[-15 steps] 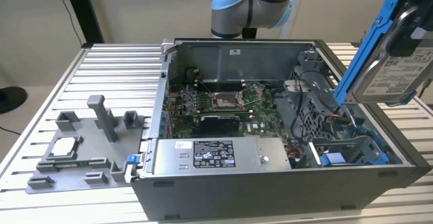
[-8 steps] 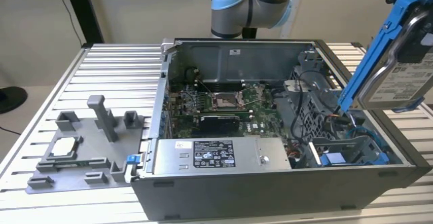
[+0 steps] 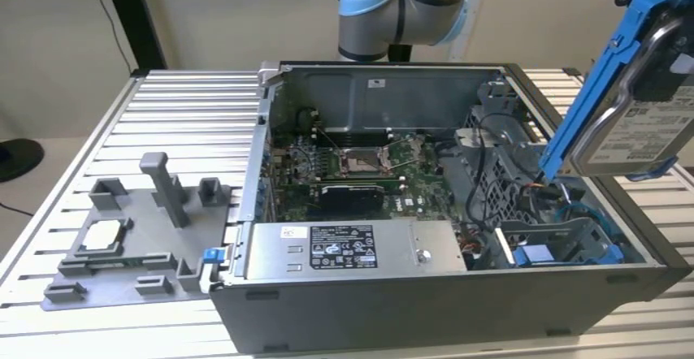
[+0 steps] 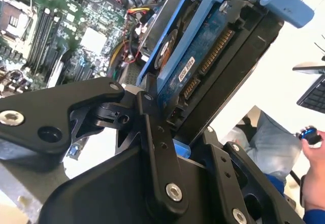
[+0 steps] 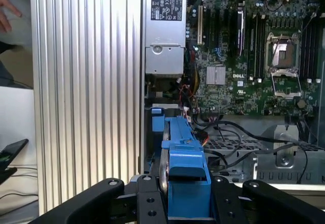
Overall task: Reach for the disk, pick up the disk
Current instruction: 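Pick up the disk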
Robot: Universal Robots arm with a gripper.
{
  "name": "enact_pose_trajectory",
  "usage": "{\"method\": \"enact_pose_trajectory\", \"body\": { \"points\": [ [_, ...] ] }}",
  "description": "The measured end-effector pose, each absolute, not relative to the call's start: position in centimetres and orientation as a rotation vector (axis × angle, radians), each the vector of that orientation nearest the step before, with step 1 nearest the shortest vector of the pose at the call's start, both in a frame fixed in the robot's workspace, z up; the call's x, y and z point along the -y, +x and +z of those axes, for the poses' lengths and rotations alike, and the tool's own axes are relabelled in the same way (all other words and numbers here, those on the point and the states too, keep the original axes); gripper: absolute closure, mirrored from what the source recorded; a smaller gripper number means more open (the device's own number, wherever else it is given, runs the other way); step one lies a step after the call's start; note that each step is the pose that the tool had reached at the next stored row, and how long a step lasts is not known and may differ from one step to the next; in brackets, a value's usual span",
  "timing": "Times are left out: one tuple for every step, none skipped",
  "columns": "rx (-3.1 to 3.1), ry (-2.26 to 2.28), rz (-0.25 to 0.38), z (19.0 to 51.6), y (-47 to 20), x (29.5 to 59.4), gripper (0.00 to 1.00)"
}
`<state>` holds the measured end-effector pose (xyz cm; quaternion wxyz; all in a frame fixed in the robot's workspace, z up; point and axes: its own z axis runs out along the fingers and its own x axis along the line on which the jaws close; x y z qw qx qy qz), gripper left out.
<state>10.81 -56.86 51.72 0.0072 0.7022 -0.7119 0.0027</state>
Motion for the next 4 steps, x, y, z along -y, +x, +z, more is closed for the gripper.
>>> {"method": "enact_pose_trajectory", "body": {
  "points": [
    [2.226, 2.196, 0.008, 51.72, 10.80, 56.85, 1.00],
    [2.226, 2.196, 0.008, 51.72, 10.78, 56.86, 1.00],
    [2.226, 2.196, 0.008, 51.72, 10.78, 56.85, 1.00],
    [2.226, 2.196, 0.008, 51.72, 10.77, 56.85, 1.00]
  ]
}}
